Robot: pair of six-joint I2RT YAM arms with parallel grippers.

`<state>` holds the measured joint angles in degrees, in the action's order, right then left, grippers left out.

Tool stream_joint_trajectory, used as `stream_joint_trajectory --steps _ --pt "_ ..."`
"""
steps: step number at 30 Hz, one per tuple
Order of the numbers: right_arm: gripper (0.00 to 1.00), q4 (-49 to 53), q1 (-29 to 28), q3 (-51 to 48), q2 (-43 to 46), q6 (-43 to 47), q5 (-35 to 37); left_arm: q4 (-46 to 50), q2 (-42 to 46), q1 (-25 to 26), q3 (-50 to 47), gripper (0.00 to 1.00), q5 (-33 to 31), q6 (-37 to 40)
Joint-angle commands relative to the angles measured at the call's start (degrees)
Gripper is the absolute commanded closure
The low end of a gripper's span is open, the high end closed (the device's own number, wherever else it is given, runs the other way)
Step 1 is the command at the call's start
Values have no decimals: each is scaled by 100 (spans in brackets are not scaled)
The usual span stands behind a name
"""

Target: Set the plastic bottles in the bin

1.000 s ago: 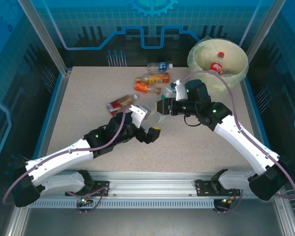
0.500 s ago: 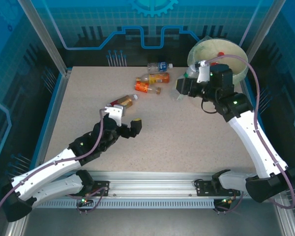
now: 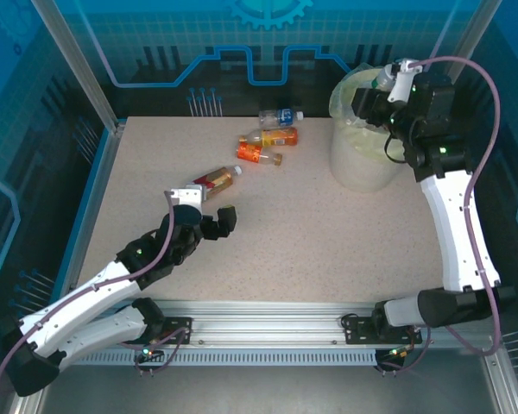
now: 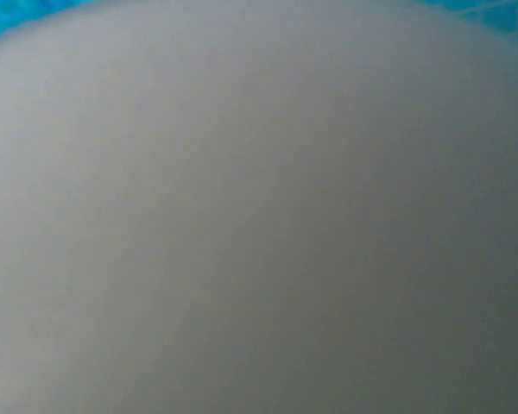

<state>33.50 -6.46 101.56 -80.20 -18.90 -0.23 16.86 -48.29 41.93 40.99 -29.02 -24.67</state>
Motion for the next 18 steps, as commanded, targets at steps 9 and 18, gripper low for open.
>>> stream_joint_trajectory --steps 9,18 --pt "73 143 813 1037 -1024 229 760 571 372 -191 -220 1 -223 -518" --pt "73 131 945 1569 -1813 600 1489 790 426 -374 -284 1 -225 -669"
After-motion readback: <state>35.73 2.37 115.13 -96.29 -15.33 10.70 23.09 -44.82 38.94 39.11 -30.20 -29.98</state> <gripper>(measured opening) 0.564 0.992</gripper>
